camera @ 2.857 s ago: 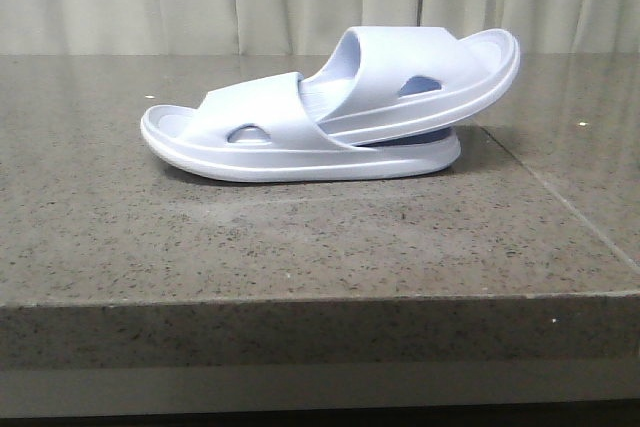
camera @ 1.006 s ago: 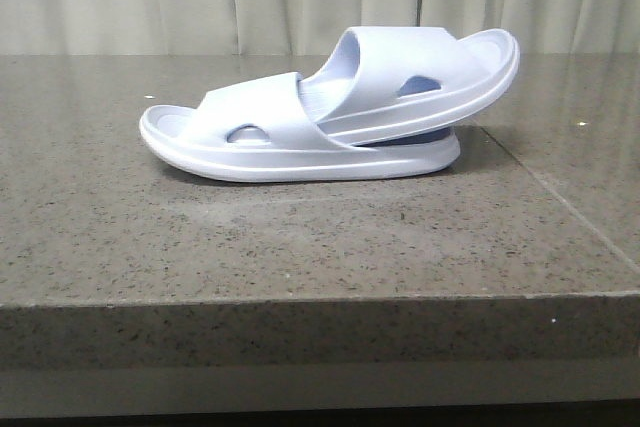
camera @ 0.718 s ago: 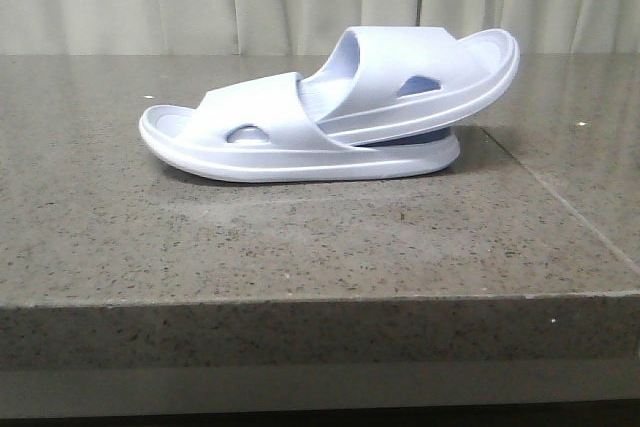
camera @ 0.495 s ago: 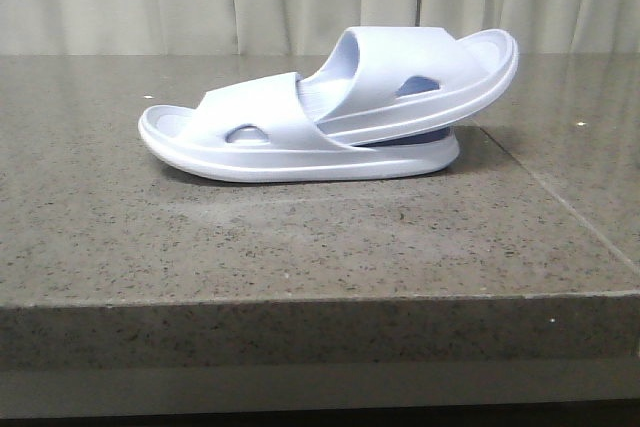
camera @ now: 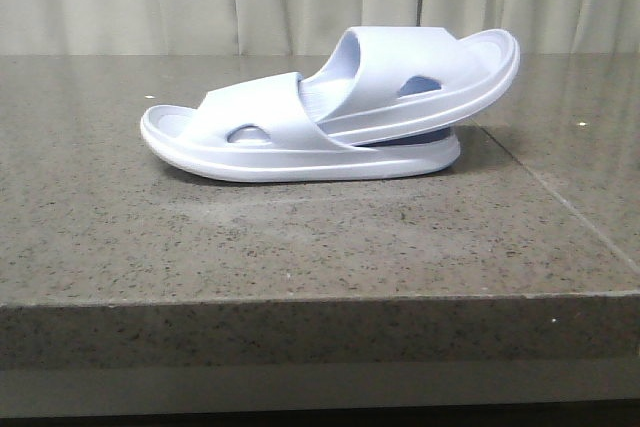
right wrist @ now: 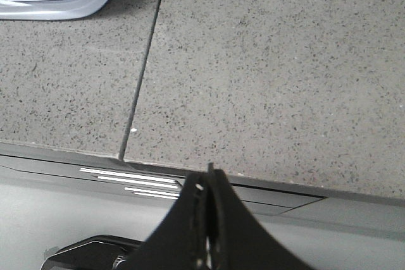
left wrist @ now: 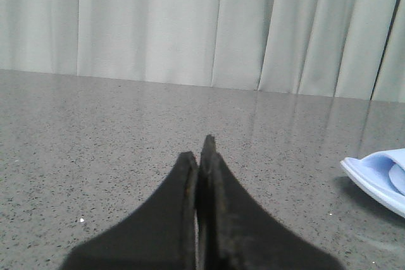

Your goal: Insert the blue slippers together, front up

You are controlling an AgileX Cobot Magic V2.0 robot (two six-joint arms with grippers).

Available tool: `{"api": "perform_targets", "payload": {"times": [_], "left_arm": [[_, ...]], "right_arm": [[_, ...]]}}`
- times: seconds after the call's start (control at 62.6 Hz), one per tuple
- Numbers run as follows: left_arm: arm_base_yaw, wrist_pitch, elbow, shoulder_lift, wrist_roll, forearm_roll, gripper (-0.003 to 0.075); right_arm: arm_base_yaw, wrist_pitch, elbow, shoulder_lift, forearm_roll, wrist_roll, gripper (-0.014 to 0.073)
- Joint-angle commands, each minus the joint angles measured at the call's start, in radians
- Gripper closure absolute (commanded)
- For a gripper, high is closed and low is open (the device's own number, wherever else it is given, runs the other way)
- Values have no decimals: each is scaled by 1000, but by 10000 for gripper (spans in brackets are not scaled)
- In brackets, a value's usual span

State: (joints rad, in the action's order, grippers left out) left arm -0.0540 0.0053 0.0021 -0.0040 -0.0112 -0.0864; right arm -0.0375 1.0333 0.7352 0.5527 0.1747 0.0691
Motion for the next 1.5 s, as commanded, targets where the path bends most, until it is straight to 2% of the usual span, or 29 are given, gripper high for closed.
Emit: {"api": "perform_targets", "payload": {"times": [0.0, 0.766, 0.878, 1.038, 1.181, 1.484], "left_arm": [[-7, -75, 7, -14, 4, 0, 741], [-7, -75, 7, -14, 4, 0, 741], [-7, -75, 7, -14, 4, 0, 741], [-7, -75, 7, -14, 4, 0, 741], [-7, -75, 7, -14, 4, 0, 741], [-7, -75, 7, -14, 4, 0, 741]], "right_arm": [[-3, -50, 25, 4, 8, 2, 712], [-6, -67, 20, -19, -19, 2, 712], [-20, -183, -39, -84, -57, 3, 712], [-65, -466, -199, -234, -103, 3, 712], [-64, -686, -362, -371, -109, 3, 712], [-17, -964, -664, -567, -96, 2, 712]]}}
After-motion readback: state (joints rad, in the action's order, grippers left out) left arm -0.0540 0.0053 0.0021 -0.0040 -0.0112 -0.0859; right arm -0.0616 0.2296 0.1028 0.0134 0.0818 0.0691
